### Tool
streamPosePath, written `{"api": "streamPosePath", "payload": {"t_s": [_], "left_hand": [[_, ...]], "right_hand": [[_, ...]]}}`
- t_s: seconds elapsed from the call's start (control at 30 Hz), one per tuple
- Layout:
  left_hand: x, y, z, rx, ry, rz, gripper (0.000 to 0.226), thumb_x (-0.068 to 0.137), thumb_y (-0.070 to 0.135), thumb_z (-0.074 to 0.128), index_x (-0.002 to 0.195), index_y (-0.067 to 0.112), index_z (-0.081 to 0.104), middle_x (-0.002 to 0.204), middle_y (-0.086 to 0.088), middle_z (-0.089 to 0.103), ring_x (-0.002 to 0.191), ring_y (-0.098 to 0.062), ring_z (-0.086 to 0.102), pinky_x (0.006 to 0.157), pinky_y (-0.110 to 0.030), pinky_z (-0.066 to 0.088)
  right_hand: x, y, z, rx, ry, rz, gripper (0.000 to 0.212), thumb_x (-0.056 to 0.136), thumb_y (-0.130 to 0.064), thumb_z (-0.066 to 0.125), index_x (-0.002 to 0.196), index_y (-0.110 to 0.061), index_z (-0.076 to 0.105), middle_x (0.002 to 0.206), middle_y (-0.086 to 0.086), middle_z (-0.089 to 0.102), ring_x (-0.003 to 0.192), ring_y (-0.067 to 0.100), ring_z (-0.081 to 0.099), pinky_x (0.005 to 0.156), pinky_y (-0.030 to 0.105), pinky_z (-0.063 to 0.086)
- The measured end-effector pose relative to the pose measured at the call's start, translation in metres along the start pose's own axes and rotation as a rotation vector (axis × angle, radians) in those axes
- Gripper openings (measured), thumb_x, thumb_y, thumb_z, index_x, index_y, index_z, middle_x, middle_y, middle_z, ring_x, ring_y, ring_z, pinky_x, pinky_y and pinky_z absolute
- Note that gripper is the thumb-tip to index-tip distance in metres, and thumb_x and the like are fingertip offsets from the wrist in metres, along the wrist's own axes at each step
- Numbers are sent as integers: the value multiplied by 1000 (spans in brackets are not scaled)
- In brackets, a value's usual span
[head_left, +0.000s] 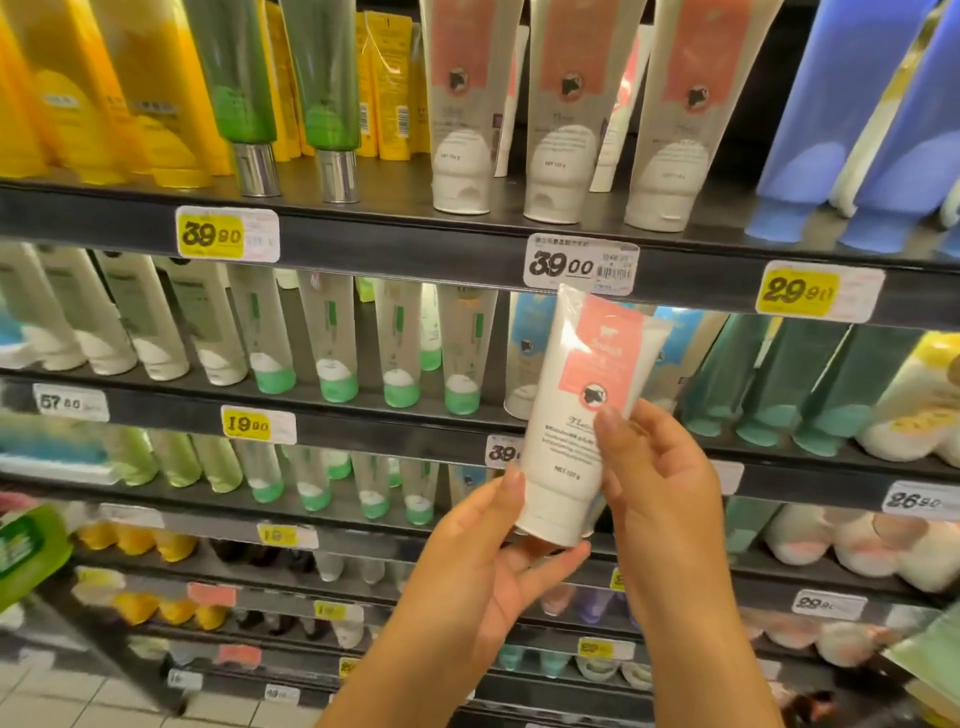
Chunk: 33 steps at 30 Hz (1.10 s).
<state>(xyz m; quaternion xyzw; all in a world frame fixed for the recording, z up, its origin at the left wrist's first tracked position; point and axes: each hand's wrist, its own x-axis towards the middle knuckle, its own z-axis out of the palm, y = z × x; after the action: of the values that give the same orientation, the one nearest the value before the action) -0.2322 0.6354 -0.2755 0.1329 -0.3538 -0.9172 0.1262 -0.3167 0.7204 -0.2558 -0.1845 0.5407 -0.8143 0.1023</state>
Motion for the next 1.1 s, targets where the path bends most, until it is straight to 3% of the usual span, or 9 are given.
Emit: {"api": "streamPosePath", "payload": {"t_s": [0.3,0.43,0.73,1.1], "left_hand": [[-12,14,-10,-18,-134,-2,42,78,31,61,111,6,67,116,-17,67,104,-30,66,74,-36,57],[-22,30,-22,-14,-204,36,35,80,32,58,104,11,71,118,-13,67,107,-25,65,76,-34,57],[-65,81,-82,-42,-148,55,29,81,28,58,100,12,73,115,-14,68,105,-27,66,77,-37,56],[-113,114,-133,-230,-215,-213,42,85,38,48,98,9,75,109,-19,68,92,-30,63,60,-28,59]], "right_hand": [[-19,-13,20,-3,46,-132,37,68,-33,68,101,-16,65,96,-1,73,91,13,69,71,19,54],[-32,-11,43,13,22,-214,37,72,-27,64,106,-13,61,95,-3,74,90,9,69,71,18,53],[-73,13,121,42,-20,-250,32,75,-18,61,107,-13,59,91,-9,73,88,5,67,72,17,52],[-130,31,182,-46,13,-211,37,74,-21,63,110,-11,60,93,-4,73,87,9,69,70,18,53]]}}
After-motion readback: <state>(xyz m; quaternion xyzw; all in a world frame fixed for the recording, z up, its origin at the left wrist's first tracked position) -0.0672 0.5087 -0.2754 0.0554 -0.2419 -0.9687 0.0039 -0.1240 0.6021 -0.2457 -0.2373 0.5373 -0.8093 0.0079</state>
